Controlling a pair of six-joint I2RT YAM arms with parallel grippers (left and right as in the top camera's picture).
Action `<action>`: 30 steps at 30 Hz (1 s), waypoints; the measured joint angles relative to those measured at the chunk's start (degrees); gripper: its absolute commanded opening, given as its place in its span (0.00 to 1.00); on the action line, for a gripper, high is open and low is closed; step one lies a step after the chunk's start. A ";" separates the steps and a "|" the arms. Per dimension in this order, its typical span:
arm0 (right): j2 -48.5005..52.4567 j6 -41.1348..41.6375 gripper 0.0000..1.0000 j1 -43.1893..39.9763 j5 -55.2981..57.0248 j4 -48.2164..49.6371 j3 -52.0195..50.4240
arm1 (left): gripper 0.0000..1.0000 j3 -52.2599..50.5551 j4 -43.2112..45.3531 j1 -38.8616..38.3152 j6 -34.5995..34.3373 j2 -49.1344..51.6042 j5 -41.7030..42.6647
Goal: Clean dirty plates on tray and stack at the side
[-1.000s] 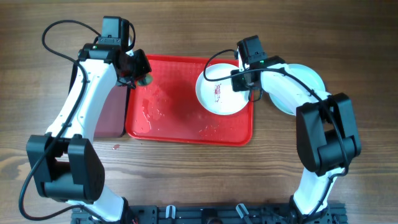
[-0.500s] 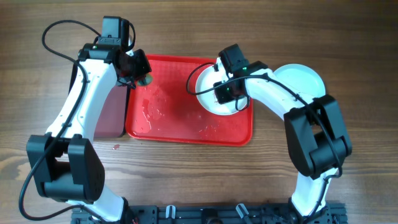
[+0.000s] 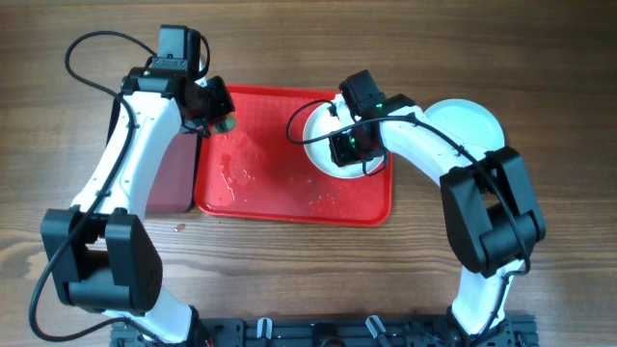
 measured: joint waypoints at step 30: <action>2.78 -2.75 0.41 -5.86 23.52 -0.28 7.34 | 0.04 0.00 0.04 0.00 0.15 0.00 0.00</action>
